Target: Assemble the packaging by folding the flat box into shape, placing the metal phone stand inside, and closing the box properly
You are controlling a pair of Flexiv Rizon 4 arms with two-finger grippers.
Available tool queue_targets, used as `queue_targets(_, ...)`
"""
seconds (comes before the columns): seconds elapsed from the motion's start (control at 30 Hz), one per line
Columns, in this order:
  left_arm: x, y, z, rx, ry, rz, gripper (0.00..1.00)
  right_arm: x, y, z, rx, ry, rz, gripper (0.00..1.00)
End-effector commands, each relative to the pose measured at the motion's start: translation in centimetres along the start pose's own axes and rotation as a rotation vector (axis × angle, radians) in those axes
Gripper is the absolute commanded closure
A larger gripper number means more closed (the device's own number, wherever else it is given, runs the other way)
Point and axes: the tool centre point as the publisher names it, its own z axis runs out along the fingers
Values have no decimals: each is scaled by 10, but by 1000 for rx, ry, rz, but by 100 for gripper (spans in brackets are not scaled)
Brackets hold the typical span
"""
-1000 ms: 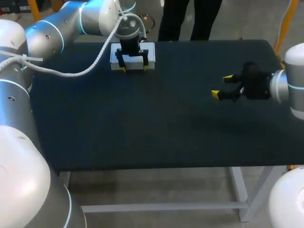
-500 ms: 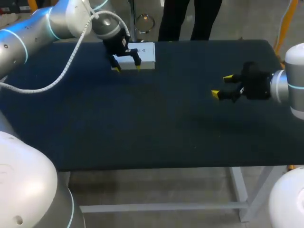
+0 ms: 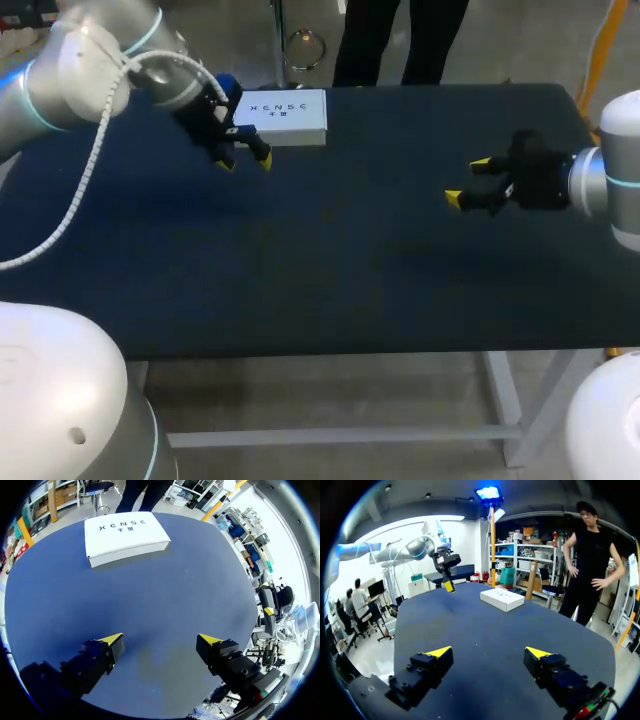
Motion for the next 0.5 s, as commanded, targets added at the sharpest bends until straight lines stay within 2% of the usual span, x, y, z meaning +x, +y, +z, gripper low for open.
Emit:
queue_targets(0.03, -3, 43, -8, 503, 23, -6, 0, -1, -1, -2, -6, 5, 0, 0)
queue_targets(0.27, -4, 52, -11, 597, 42, -17, 0, -1, -1, -2, -6, 5, 0, 0)
queue_targets(0.5, -3, 57, -21, 631, 52, 13, 0, -1, -1, -2, -6, 5, 0, 0)
